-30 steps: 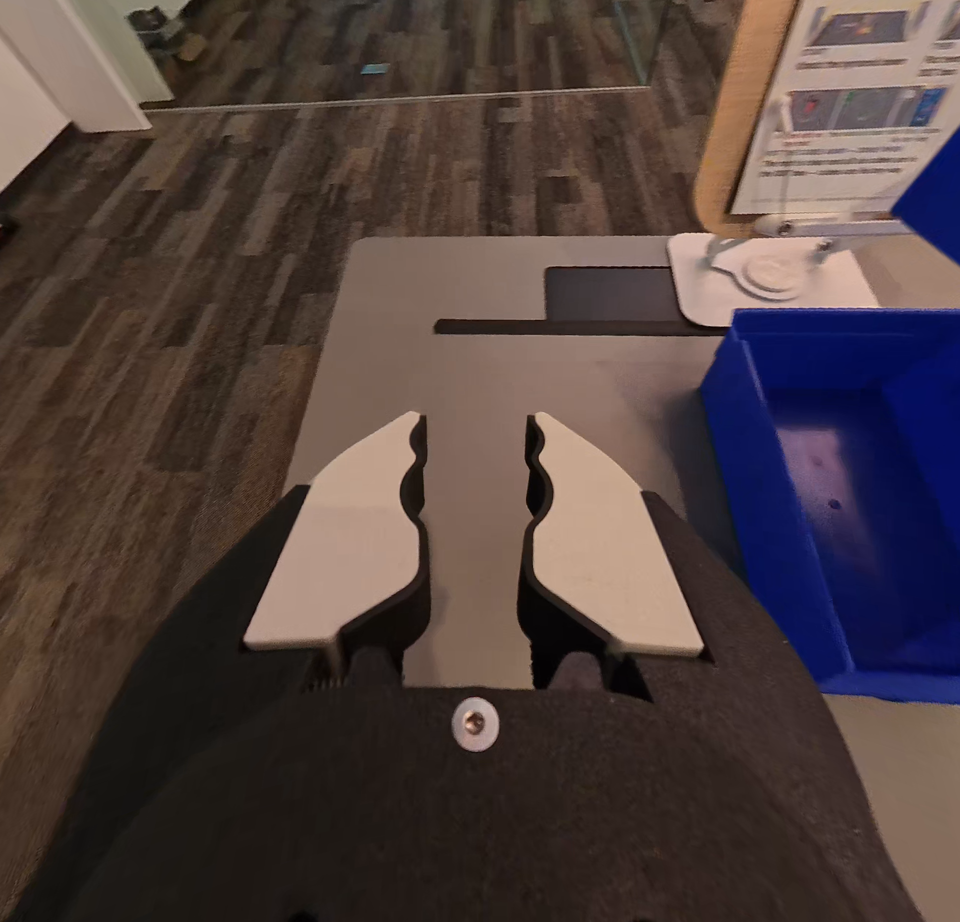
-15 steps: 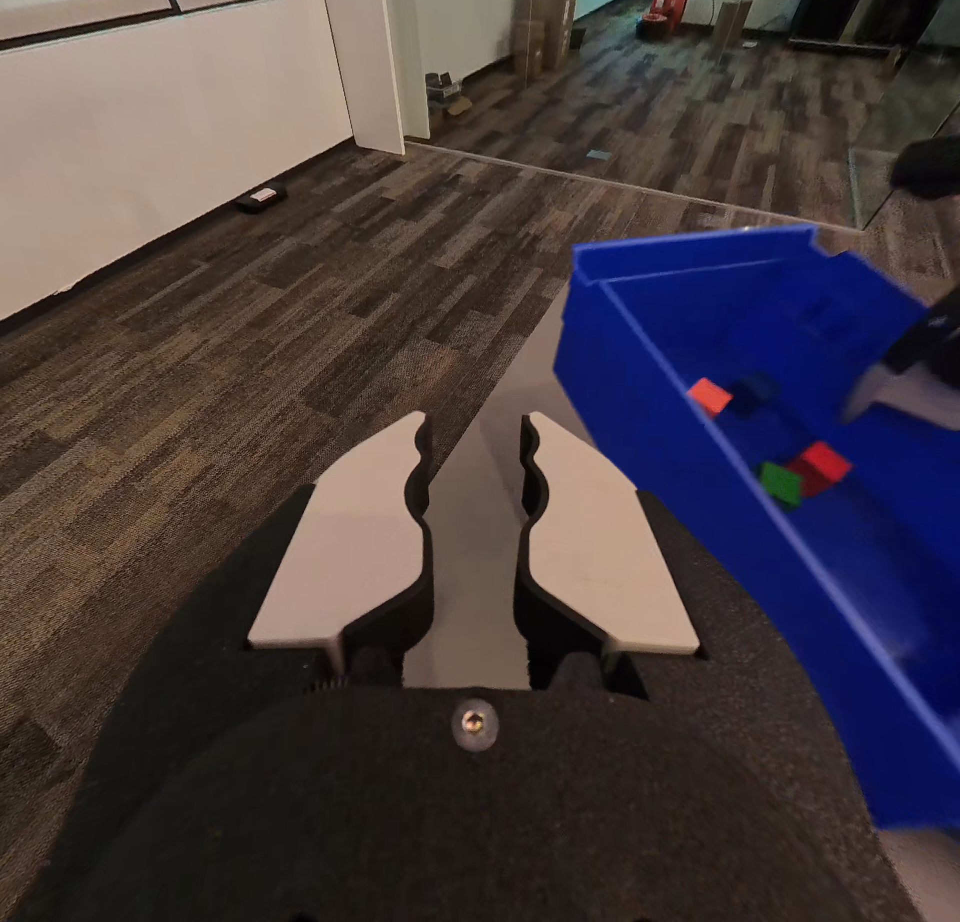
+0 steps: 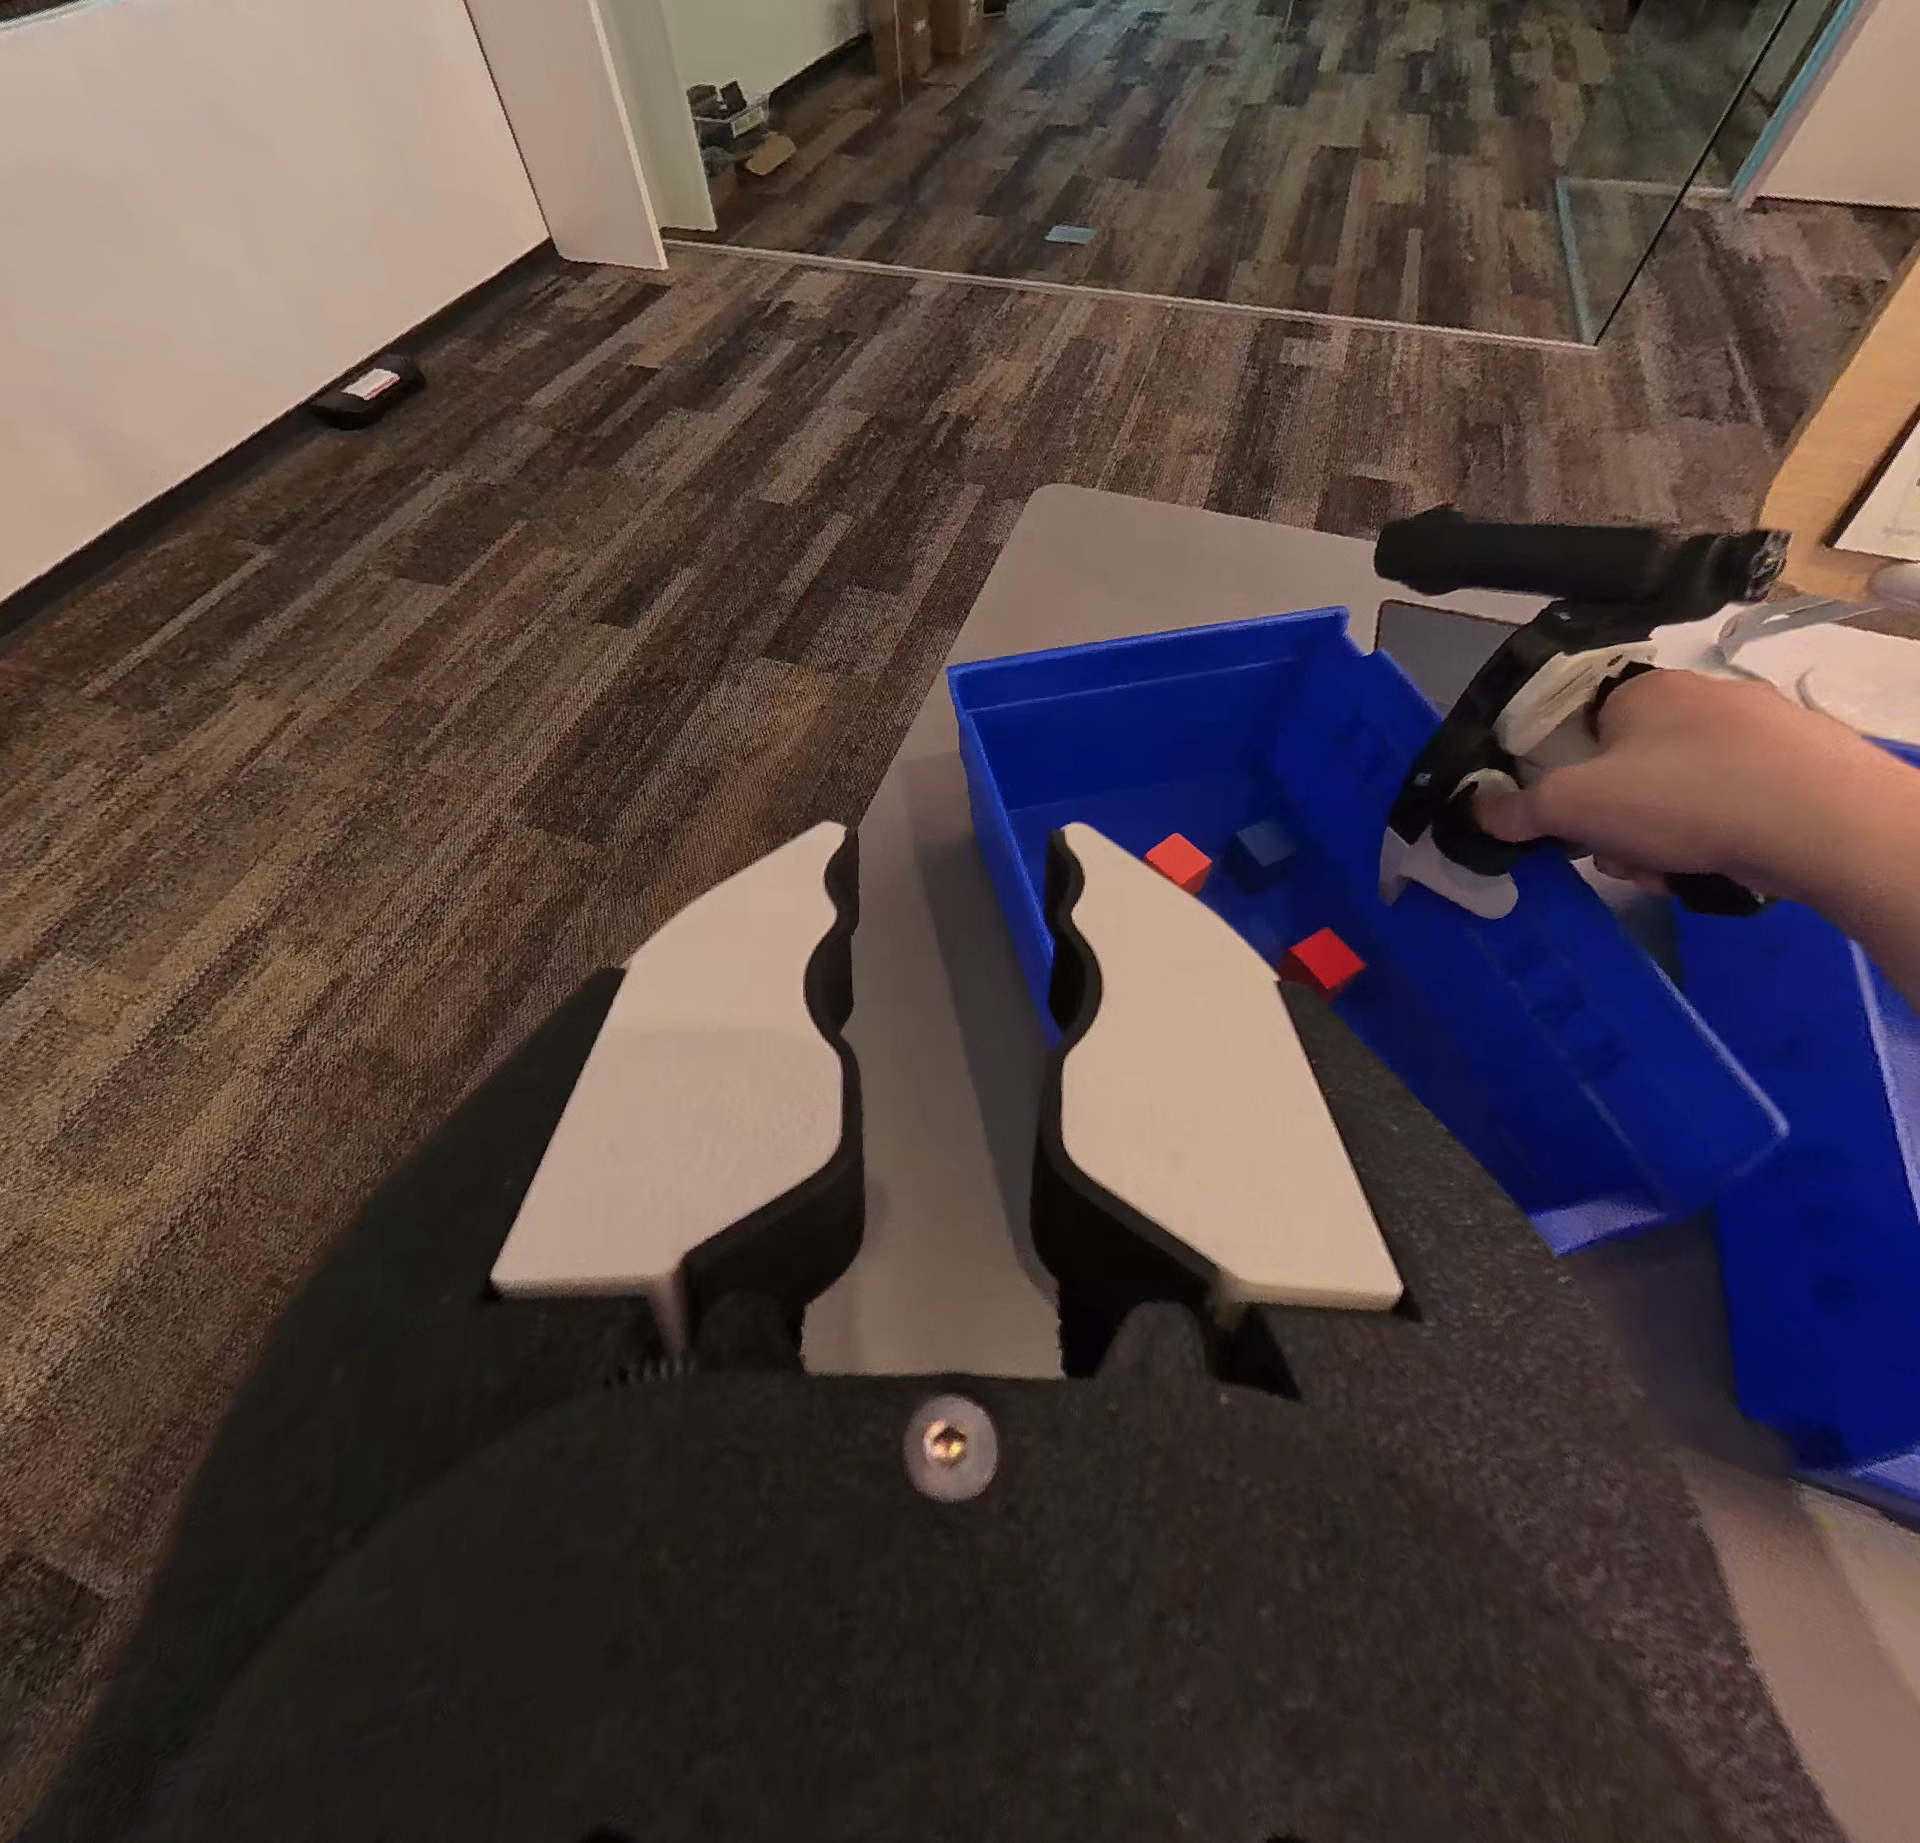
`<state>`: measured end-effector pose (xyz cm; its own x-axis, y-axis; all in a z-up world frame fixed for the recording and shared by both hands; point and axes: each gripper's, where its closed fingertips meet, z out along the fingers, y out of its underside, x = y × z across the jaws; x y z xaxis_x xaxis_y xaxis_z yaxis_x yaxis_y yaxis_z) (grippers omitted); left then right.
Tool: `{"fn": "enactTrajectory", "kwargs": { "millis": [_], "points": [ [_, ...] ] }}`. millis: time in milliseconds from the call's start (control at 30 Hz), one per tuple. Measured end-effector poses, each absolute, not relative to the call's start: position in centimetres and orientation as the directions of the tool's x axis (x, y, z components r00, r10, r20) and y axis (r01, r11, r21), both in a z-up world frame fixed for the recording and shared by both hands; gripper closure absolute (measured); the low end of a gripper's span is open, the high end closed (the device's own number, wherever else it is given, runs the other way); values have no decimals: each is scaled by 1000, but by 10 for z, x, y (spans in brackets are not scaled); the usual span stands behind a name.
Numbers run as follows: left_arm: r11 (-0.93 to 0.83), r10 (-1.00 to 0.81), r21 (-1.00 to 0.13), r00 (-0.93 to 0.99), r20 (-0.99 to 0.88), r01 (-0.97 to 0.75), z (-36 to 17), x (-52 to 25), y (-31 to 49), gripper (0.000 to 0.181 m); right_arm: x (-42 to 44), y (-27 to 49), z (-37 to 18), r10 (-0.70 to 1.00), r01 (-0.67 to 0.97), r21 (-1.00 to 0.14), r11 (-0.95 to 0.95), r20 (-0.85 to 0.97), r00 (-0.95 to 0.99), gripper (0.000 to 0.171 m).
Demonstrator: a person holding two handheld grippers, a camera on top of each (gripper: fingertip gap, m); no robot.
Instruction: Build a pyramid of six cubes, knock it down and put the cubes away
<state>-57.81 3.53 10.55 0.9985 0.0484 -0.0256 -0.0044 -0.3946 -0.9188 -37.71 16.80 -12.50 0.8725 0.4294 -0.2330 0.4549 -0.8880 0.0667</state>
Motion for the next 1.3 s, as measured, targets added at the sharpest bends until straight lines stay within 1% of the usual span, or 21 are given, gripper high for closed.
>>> {"fn": "enactTrajectory", "kwargs": {
  "millis": [67,167,200,267,333,400,433,467,500,533,567,600,667,733,800,833,867,900,1033,1167,1300],
  "points": [
    [-391,30,-920,999,-24,-10,107,-573,36,147,-375,166,-127,449,471,65,-880,-210,868,162],
    [-399,5,-917,999,-33,-29,106,-568,38,146,-374,169,-120,524,530,-18,-848,-179,832,157],
    [-401,-1,-916,999,-32,-30,105,-566,38,146,-372,174,-111,561,556,-80,-827,-154,813,156],
    [-405,-4,-914,1000,-31,-30,105,-565,39,145,-368,180,-80,627,593,-239,-769,-104,772,152],
    [-410,-12,-911,999,-37,-38,104,-562,40,145,-352,175,-36,698,645,-401,-651,18,716,150],
    [-411,-27,-910,999,-41,-49,104,-558,40,144,-309,166,10,671,647,-530,-549,181,718,146],
    [-409,-32,-911,999,-41,-51,105,-557,41,144,-277,159,26,622,625,-563,-540,233,747,144],
    [-408,-36,-912,999,-40,-51,106,-555,41,144,-237,151,34,550,586,-575,-571,263,793,136],
    [-407,-41,-912,998,-39,-52,106,-552,42,144,-193,142,32,461,525,-560,-641,265,847,128],
    [-408,-46,-911,998,-39,-55,106,-549,43,144,-146,129,22,352,431,-517,-740,248,903,119],
    [-410,-45,-910,998,-43,-58,107,-547,44,144,-107,112,7,257,331,-452,-829,219,941,114],
    [-410,-40,-910,998,-49,-61,107,-545,45,144,-79,97,-12,193,248,-390,-887,176,965,113],
    [-417,-43,-906,997,-64,-76,107,-539,48,144,-52,78,-47,132,153,-327,-932,86,987,113],
    [-430,-57,-896,994,-91,-107,106,-530,51,144,-52,64,-73,143,136,-288,-948,-1,990,113],
    [-448,-76,-881,988,-131,-151,104,-520,53,143,-51,56,-91,149,143,-246,-959,-5,989,117],
    [-454,-86,-874,985,-153,-175,103,-515,53,141,-50,51,-100,161,156,-211,-965,-7,987,121],
    [-457,-96,-867,980,-172,-197,103,-510,54,141,-53,46,-107,175,167,-172,-971,-36,984,129],
    [-459,-104,-862,976,-189,-216,103,-506,54,141,-61,43,-112,179,162,-148,-976,-109,978,145],
    [-451,-121,-843,956,-269,-294,106,-488,53,140,-54,46,-115,86,59,-135,-989,-205,975,163],
    [-416,-136,-835,933,-334,-360,112,-471,52,141,-33,45,-115,98,75,-119,-990,-208,973,164],
    [-410,-174,-829,924,-339,-381,111,-456,51,145,-5,38,-115,100,77,-107,-991,-223,970,164]
  ]
}}
